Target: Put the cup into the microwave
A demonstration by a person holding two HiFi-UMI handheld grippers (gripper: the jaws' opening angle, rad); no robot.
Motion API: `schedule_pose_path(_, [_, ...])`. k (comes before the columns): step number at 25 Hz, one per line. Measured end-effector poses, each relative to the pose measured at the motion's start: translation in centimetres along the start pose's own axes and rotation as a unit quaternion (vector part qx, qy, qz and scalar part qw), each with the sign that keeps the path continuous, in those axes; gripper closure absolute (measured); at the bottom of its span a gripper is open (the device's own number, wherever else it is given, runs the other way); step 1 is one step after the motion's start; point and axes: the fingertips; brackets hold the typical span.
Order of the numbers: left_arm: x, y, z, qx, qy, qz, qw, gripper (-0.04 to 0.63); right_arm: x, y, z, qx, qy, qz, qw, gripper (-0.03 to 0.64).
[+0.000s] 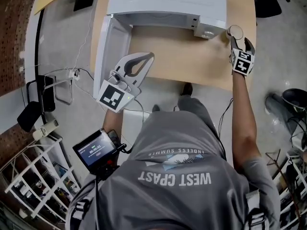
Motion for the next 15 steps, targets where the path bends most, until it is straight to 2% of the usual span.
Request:
schedule_pose_path(2, [0.3,-0.2,0.2,-0.004,-0.007,-0.004,1.0000,0.575,0.6,0.3,1.5,0.006,-0.015,0.016,1.000,0.361])
schedule_pose_path(7, [0.8,-0.5,0.5,-0.006,-0.023,-0.003,0.9997,0.575,2.0,-1.1,5.2,0.030,-0.058,-0.005,0.998,0.366])
schedule_pose_path(8, [0.9,-0.6,0.5,-0.007,-0.025,-0.003,0.9997,0.575,2.1,-1.1,5.4,0.031,-0.058,-0.001,0.998,0.476])
schedule_pose_path(9, [1.1,-0.6,0.6,-0.007,-0.027,-0.003,0.9996,0.575,2.1,-0.9,5.4,0.033,-0.056,0.002,0.998,0.527])
schedule_pose_path(15, [1.3,0.7,0.4,-0.004,-0.012,0.011,0.9999,0.575,1.7,-0.8,5.0,0.063,-0.032,-0.028,0.997,0.541])
Point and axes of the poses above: the fingertips, and each gripper's own axes: x forward along the fingers, y to its right, z out of its underside, and after that the axes turned 1 degree about -y, right-handed
